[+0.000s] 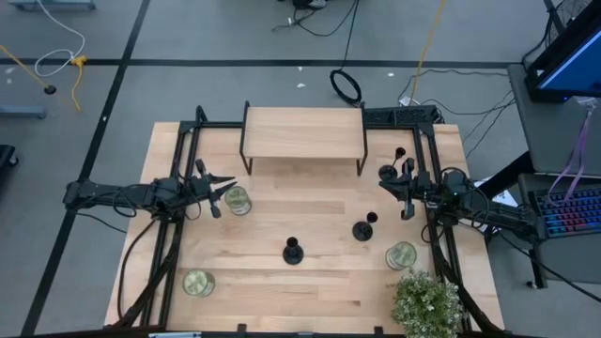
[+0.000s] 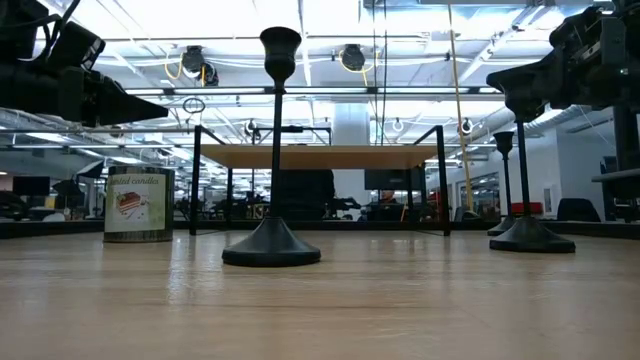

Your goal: Pick & Place candle stick holders

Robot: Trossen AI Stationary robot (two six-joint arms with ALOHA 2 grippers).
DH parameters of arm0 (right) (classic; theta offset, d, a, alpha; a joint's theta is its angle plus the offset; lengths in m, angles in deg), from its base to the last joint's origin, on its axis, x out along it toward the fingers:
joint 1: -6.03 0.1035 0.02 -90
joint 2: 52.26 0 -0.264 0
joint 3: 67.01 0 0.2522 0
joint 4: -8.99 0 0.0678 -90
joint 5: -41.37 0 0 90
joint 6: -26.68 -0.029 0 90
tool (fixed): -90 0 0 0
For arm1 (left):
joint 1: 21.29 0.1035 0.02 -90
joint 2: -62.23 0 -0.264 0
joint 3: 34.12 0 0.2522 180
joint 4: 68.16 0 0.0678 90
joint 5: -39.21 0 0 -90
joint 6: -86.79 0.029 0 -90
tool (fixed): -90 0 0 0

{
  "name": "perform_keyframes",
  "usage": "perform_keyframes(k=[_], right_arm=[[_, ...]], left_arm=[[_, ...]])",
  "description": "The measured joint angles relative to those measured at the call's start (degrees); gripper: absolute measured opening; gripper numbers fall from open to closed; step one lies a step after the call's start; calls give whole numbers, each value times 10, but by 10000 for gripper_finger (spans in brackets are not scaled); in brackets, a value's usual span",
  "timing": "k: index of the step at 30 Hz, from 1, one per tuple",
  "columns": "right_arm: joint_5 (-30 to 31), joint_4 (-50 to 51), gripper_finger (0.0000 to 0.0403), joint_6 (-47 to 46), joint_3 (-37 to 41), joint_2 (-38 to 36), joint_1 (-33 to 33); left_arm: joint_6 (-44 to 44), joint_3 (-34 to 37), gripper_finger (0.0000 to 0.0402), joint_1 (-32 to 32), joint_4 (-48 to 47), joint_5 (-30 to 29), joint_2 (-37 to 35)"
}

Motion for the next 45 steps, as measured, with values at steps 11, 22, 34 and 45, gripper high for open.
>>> perform_keyframes(k=[11,22,34,45], right_arm=[[0,-7,4,0,0,0,0],[13,-13,4,2,0,0,0],[15,-120,4,-13,0,0,0],[-32,-125,4,-51,0,0,0]], left_arm=[[0,0,69,0,0,0,0],[0,0,69,0,3,0,0],[0,0,69,0,3,0,0],[0,0,69,0,3,0,0]])
